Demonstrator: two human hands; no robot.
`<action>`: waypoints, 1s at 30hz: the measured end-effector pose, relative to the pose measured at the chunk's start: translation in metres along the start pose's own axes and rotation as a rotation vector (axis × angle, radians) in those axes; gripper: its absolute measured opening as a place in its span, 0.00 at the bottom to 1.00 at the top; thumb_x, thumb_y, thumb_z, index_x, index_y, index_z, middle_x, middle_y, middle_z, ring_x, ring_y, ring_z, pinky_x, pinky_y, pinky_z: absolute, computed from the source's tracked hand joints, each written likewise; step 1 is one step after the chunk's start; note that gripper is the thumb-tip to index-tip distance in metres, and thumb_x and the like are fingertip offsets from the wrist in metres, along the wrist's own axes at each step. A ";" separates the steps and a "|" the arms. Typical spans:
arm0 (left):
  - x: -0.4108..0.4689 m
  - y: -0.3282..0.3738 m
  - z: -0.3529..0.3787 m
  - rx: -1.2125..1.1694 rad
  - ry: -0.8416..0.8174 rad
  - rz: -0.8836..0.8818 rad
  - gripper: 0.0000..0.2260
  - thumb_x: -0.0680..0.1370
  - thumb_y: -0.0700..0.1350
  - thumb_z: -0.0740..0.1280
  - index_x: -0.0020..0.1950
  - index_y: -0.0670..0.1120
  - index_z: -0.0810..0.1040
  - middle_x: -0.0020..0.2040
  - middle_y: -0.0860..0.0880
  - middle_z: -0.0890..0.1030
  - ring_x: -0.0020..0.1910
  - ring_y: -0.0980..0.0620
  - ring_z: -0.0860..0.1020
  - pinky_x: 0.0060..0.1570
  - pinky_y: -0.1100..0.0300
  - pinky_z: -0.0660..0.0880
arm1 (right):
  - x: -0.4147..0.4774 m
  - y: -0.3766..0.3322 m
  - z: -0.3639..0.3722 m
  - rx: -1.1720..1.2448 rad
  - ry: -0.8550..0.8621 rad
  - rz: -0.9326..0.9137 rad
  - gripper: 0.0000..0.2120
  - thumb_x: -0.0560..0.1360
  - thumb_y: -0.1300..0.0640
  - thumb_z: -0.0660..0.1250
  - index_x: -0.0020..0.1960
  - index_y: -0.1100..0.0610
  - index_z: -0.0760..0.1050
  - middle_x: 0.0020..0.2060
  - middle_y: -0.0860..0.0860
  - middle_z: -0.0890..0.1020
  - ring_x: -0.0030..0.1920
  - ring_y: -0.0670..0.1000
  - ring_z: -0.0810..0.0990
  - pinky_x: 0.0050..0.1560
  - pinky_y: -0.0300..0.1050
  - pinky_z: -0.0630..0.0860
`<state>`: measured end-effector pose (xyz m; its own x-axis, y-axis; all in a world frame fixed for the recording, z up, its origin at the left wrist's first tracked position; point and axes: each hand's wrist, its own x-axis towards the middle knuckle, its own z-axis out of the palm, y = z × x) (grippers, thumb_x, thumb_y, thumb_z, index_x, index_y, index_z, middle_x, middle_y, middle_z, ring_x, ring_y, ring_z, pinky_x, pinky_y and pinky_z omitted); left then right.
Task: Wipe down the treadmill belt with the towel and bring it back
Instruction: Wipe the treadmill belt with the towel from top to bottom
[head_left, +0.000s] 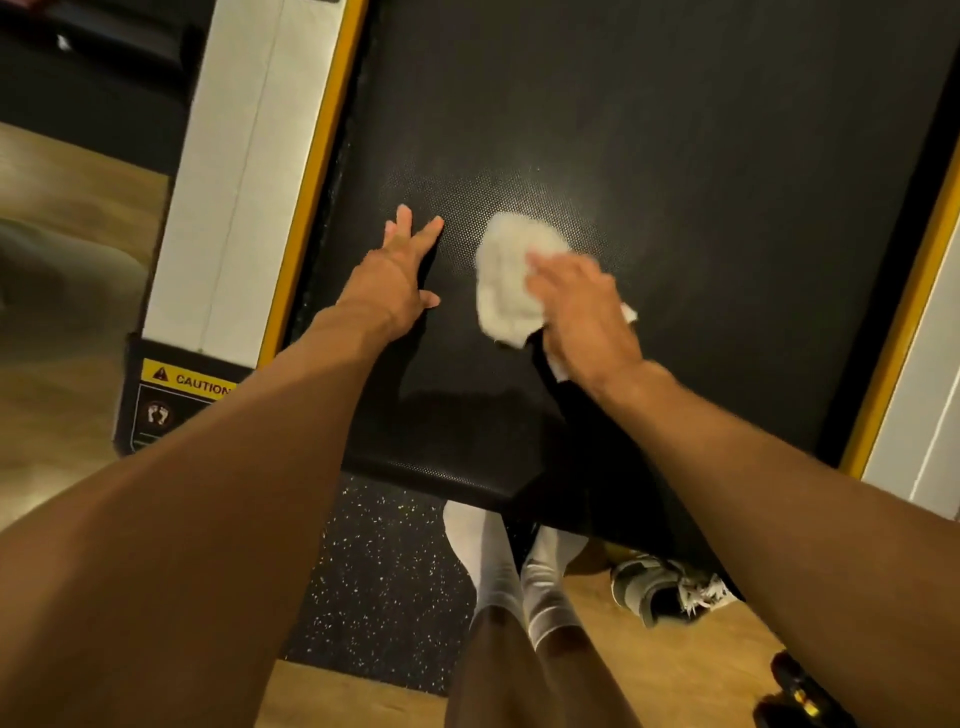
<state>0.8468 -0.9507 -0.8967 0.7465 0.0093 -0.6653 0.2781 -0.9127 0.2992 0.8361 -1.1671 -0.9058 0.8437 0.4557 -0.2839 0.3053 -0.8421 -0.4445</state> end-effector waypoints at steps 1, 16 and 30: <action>-0.003 -0.002 -0.005 -0.042 0.042 0.012 0.34 0.77 0.42 0.69 0.79 0.53 0.55 0.80 0.48 0.49 0.77 0.44 0.56 0.73 0.50 0.59 | -0.012 -0.010 0.005 0.027 -0.071 -0.159 0.23 0.69 0.67 0.63 0.63 0.58 0.76 0.66 0.57 0.75 0.64 0.63 0.72 0.62 0.62 0.70; -0.023 -0.072 -0.042 -0.219 0.349 -0.086 0.29 0.79 0.32 0.62 0.77 0.51 0.60 0.79 0.51 0.56 0.77 0.47 0.56 0.73 0.55 0.57 | 0.010 -0.061 0.014 0.055 -0.160 -0.227 0.28 0.68 0.71 0.65 0.66 0.55 0.74 0.66 0.54 0.75 0.64 0.61 0.72 0.62 0.56 0.70; -0.031 -0.107 -0.050 0.127 0.257 0.000 0.30 0.78 0.33 0.64 0.78 0.43 0.55 0.80 0.45 0.49 0.77 0.41 0.55 0.71 0.50 0.64 | 0.046 -0.088 0.021 0.205 -0.028 -0.082 0.23 0.71 0.61 0.60 0.64 0.51 0.76 0.64 0.54 0.76 0.57 0.58 0.73 0.61 0.45 0.68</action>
<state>0.8240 -0.8332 -0.8741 0.8798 0.0982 -0.4651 0.2125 -0.9565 0.1999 0.8385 -1.0663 -0.8972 0.8062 0.5306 -0.2618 0.2737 -0.7268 -0.6300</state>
